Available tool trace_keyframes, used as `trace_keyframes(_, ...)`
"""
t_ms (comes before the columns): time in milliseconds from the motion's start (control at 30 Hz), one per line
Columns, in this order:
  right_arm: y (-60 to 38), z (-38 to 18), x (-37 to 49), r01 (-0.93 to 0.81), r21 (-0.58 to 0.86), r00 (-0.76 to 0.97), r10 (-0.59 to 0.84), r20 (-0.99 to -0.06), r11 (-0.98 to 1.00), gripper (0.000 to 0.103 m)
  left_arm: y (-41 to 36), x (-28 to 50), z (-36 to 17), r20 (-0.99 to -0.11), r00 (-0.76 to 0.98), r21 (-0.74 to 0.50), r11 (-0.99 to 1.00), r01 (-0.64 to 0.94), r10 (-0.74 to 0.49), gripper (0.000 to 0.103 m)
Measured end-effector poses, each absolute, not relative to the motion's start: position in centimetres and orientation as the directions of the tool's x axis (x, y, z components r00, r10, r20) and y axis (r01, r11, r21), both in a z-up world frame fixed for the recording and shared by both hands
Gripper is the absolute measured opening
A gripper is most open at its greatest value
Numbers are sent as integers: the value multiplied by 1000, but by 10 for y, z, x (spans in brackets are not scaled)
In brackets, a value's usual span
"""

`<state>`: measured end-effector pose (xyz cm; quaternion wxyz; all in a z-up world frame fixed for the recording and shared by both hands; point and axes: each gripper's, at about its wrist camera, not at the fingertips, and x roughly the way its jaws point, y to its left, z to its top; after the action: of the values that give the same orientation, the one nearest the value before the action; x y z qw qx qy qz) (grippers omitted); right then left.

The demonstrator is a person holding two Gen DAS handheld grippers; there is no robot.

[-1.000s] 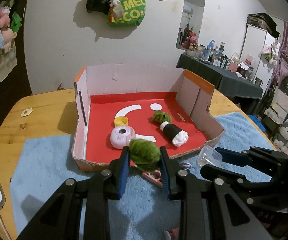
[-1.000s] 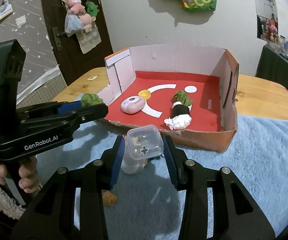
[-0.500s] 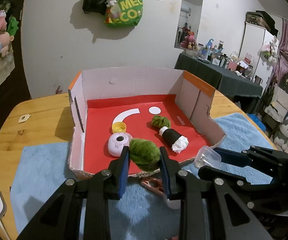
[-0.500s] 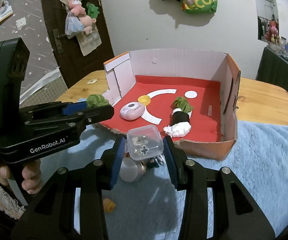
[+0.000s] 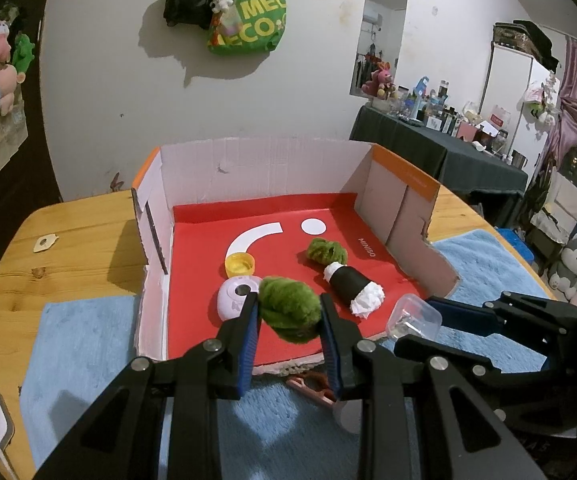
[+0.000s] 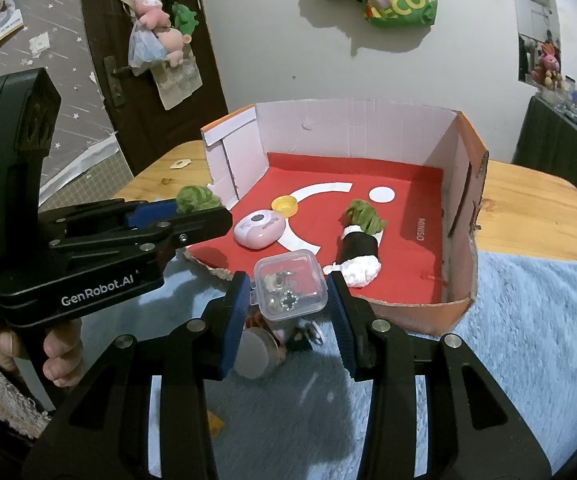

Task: Organize objects
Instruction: 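Lift and carry the pom-pom and container with both grippers into the box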

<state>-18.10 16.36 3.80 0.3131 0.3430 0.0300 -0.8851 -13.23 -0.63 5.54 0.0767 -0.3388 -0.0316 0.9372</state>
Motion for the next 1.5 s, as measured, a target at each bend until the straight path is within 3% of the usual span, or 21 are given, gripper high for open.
trace_keyframes(833,153,33,-212,564,143,-559,-503,-660,-813,38,-10,-163,43,-680,-716,-89,-987,-136,160,30)
trace_keyframes(1500,136,9,-242,598,223,-425,-541,-726,-770,38,-14,-186,11,-771,-619,-75,-986,-151,154,30)
